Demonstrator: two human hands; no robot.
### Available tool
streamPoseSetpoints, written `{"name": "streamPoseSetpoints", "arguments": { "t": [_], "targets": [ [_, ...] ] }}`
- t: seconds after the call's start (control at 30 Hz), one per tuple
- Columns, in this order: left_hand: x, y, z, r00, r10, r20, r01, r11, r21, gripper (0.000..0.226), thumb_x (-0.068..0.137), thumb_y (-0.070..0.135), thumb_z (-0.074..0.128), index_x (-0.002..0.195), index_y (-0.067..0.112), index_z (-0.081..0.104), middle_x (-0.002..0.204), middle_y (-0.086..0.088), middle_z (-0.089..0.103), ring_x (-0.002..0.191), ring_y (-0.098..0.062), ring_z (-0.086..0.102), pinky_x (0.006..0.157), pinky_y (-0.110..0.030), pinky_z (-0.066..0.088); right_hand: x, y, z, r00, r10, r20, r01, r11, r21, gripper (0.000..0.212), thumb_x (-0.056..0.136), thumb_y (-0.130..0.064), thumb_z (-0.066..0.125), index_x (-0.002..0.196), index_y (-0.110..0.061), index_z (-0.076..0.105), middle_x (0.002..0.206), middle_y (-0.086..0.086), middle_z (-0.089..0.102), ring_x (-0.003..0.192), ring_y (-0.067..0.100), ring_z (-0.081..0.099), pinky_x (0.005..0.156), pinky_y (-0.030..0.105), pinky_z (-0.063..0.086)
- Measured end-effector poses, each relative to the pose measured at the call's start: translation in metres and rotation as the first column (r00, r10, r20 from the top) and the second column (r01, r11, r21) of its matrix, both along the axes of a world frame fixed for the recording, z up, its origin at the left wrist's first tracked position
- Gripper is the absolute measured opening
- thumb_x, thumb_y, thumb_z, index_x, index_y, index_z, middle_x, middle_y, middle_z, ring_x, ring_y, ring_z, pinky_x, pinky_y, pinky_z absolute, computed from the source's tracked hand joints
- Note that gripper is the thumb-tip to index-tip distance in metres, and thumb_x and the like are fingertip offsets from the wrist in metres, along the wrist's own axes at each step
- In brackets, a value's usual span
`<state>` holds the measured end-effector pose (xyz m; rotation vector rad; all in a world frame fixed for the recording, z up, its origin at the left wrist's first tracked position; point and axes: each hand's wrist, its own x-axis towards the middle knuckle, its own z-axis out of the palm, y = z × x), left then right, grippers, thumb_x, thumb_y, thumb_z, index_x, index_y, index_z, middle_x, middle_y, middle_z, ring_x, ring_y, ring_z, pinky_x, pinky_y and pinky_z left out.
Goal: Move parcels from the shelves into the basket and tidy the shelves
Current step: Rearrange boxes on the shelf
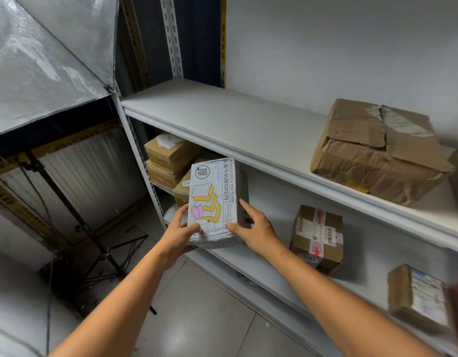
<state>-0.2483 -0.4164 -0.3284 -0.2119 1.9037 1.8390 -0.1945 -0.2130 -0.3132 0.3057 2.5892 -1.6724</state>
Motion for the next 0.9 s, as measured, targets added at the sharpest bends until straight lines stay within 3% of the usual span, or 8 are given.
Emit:
{"name": "streamPoseSetpoints", "arguments": {
  "t": [0.23,0.33,0.5,0.57,0.7,0.9],
  "targets": [
    [-0.005,0.008,-0.008,0.999,-0.025,0.041,0.025,1.0,0.013,0.072,0.085,0.003,0.06,0.14,0.042,0.036,0.108,0.005,0.074,0.104,-0.026,0.068,0.091,-0.05,0.056,0.004,0.004,-0.001,0.999,-0.04,-0.016,0.041,0.998,0.048,0.081,0.085,-0.042,0.074,0.152,-0.035,0.03,0.142,0.003,0.037,0.131,0.02,0.039,0.096,0.026,0.038],
    [-0.007,0.012,-0.007,0.998,-0.05,0.039,0.049,0.999,0.022,0.07,0.086,0.002,0.061,0.138,0.042,0.036,0.109,0.004,0.072,0.104,-0.026,0.067,0.091,-0.05,0.056,0.005,0.009,-0.002,0.998,-0.056,-0.006,0.056,0.998,0.022,0.082,0.084,-0.039,0.075,0.152,-0.036,0.03,0.142,0.003,0.037,0.131,0.019,0.039,0.103,0.032,0.039],
    [-0.009,0.015,-0.014,0.995,-0.094,0.033,0.093,0.995,0.033,0.076,0.085,0.003,0.064,0.142,0.043,0.033,0.113,0.002,0.072,0.107,-0.027,0.067,0.094,-0.054,0.053,0.006,0.016,-0.007,0.998,-0.066,0.023,0.066,0.997,-0.025,0.082,0.084,-0.031,0.077,0.152,-0.034,0.032,0.145,0.0,0.043,0.129,0.017,0.044,0.099,0.028,0.041],
    [-0.008,0.015,-0.017,0.995,-0.1,0.03,0.099,0.994,0.034,0.078,0.085,0.002,0.066,0.143,0.042,0.032,0.113,0.0,0.073,0.105,-0.026,0.069,0.091,-0.052,0.055,0.005,0.018,-0.01,0.997,-0.073,0.037,0.075,0.996,-0.056,0.081,0.085,-0.026,0.077,0.152,-0.032,0.033,0.144,-0.002,0.049,0.13,0.017,0.046,0.1,0.028,0.043],
    [-0.006,0.013,-0.015,0.991,-0.135,0.018,0.134,0.99,0.037,0.077,0.086,0.005,0.07,0.143,0.04,0.032,0.108,0.001,0.074,0.095,-0.019,0.073,0.068,-0.037,0.06,0.003,0.02,-0.017,0.992,-0.094,0.082,0.104,0.988,-0.117,0.081,0.082,-0.021,0.078,0.151,-0.033,0.036,0.142,-0.004,0.054,0.131,0.017,0.048,0.107,0.044,0.046],
    [-0.001,0.017,-0.011,0.971,-0.238,-0.02,0.236,0.97,-0.057,0.075,0.085,0.011,0.072,0.141,0.042,0.032,0.109,0.001,0.073,0.099,-0.018,0.07,0.069,-0.033,0.058,0.011,0.025,-0.03,0.977,-0.177,0.116,0.197,0.962,-0.188,0.075,0.084,-0.012,0.076,0.147,-0.026,0.038,0.128,-0.005,0.052,0.113,0.009,0.043,0.09,0.03,0.043]
  ]
}}
